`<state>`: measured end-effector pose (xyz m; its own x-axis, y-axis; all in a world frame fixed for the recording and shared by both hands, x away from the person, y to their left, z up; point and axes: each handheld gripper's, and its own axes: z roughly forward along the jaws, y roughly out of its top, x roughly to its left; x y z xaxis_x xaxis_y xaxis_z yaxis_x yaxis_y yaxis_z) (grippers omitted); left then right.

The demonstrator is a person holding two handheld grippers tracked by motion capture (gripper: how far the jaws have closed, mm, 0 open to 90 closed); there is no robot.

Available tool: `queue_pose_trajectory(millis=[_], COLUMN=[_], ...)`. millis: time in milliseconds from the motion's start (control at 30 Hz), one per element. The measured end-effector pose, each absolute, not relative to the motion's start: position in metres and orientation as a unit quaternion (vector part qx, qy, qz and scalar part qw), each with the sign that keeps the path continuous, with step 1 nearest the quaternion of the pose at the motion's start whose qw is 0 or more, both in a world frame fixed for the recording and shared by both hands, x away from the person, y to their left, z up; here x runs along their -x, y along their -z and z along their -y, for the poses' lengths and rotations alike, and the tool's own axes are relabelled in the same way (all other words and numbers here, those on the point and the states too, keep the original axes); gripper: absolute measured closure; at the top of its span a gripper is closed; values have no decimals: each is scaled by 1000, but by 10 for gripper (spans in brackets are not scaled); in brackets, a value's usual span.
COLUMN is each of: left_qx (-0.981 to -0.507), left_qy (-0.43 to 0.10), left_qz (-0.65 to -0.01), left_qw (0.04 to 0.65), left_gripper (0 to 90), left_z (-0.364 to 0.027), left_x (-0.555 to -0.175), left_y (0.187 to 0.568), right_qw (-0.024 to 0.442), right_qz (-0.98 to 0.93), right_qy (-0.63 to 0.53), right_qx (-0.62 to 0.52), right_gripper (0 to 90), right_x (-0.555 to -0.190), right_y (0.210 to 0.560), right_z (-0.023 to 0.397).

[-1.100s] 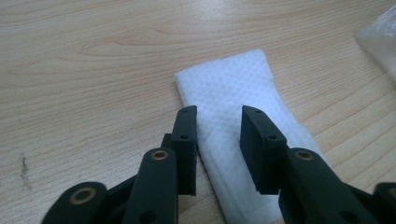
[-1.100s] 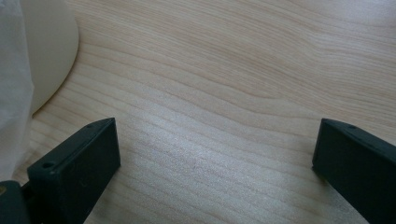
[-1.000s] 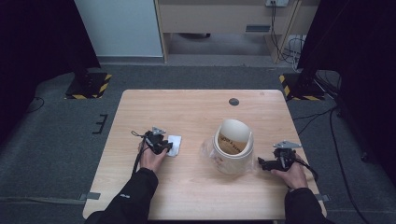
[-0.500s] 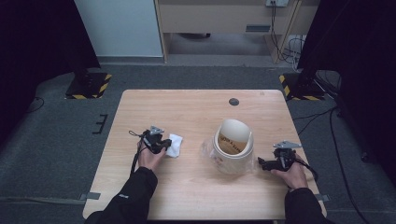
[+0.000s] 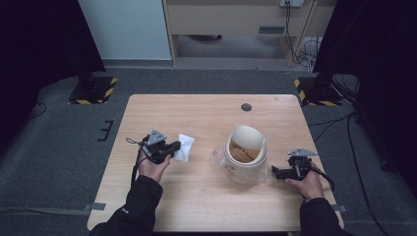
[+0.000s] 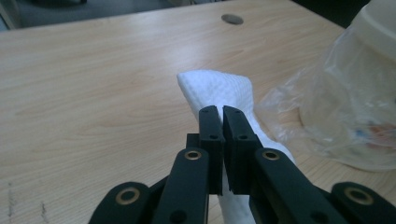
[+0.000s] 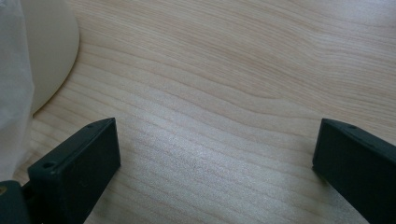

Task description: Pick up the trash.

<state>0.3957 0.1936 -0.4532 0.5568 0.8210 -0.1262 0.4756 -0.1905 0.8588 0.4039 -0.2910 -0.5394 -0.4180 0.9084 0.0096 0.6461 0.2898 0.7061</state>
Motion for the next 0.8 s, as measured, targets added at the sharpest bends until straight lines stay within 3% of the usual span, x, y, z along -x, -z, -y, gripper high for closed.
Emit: queue_pose_trajectory(millis=[800], left_qx=[-726], left_qy=[-195], left_qz=[-367], left_qw=[548], left_gripper=[866], left_z=[-183], left_x=[-356], left_y=[395], right_qw=[203], right_qz=[-777], right_qy=[-324], right_qx=[-499], right_gripper=[7], right_x=[-405], right_y=[539], right_z=[291])
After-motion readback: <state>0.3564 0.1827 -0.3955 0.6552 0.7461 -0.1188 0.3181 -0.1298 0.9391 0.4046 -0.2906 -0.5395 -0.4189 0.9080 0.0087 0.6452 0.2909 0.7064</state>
